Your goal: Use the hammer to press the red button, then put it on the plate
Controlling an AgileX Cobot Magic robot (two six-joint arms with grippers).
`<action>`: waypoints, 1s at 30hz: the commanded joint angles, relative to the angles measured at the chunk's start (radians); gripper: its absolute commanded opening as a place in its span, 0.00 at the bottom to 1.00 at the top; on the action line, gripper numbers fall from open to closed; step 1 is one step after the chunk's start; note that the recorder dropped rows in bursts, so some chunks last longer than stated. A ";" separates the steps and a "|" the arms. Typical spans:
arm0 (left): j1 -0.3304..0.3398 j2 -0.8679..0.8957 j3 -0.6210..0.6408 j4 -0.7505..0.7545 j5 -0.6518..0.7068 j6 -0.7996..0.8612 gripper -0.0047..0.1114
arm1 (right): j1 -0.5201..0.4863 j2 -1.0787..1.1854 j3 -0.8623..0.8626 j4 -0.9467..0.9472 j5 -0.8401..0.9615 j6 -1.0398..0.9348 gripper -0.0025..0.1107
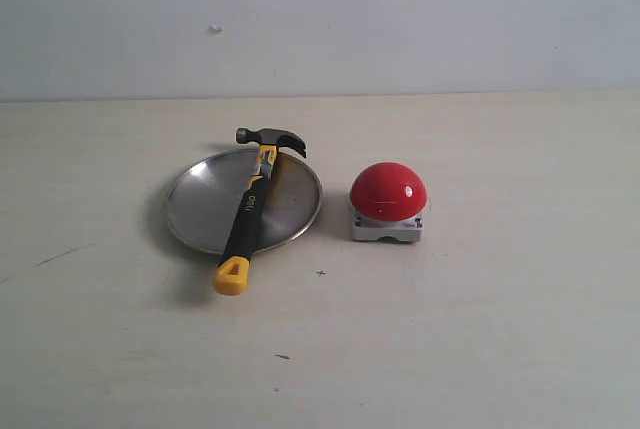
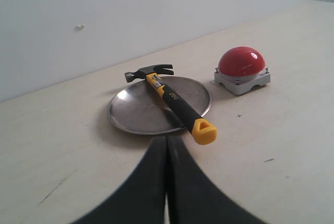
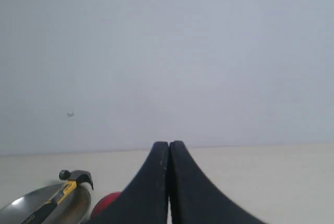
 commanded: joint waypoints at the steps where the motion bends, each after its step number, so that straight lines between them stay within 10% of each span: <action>1: -0.002 -0.007 0.003 0.001 -0.003 -0.004 0.04 | -0.008 -0.057 0.002 -0.009 0.001 -0.033 0.02; 10: -0.002 -0.007 0.003 0.001 -0.003 -0.004 0.04 | -0.008 -0.064 0.002 0.158 0.081 -0.107 0.02; 17: -0.002 -0.007 0.003 0.001 -0.003 -0.004 0.04 | -0.008 -0.085 0.002 1.026 0.344 -1.154 0.02; 30: -0.002 -0.007 0.003 0.001 -0.003 -0.004 0.04 | -0.008 -0.210 0.004 0.981 0.422 -1.158 0.02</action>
